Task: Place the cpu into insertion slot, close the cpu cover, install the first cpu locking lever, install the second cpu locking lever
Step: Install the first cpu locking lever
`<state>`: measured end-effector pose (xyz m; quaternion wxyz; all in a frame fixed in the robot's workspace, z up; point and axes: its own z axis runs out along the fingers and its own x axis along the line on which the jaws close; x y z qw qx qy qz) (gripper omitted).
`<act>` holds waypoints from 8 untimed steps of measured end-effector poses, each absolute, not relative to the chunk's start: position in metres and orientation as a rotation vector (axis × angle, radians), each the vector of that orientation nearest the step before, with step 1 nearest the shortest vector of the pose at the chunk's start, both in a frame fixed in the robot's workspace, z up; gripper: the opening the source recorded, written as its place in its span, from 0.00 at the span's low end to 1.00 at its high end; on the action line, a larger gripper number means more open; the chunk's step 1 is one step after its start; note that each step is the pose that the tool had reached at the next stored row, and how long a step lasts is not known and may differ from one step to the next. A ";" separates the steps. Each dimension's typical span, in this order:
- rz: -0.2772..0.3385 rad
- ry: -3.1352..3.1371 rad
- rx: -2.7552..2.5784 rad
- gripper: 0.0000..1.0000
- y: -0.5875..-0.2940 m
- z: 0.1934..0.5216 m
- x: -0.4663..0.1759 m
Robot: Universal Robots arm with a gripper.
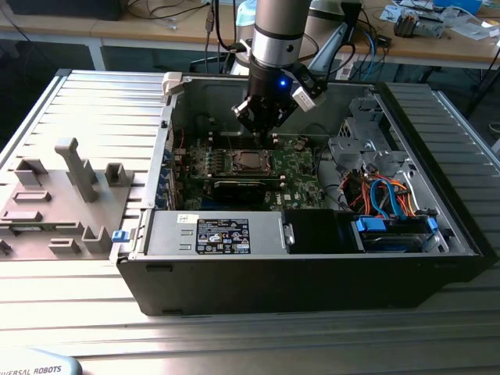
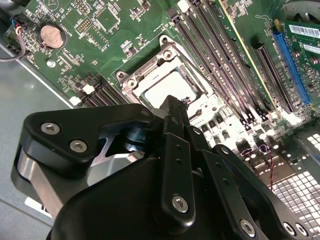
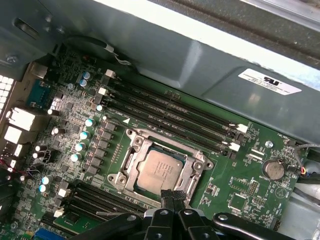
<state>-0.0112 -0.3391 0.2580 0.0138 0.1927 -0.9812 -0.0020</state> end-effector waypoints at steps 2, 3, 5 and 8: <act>-0.006 -3.055 0.602 0.11 -0.339 0.258 -0.011; -0.006 -3.055 0.603 0.11 -0.339 0.258 -0.011; -0.006 -3.055 0.604 0.11 -0.339 0.258 -0.011; -0.006 -3.054 0.607 0.11 -0.339 0.258 -0.011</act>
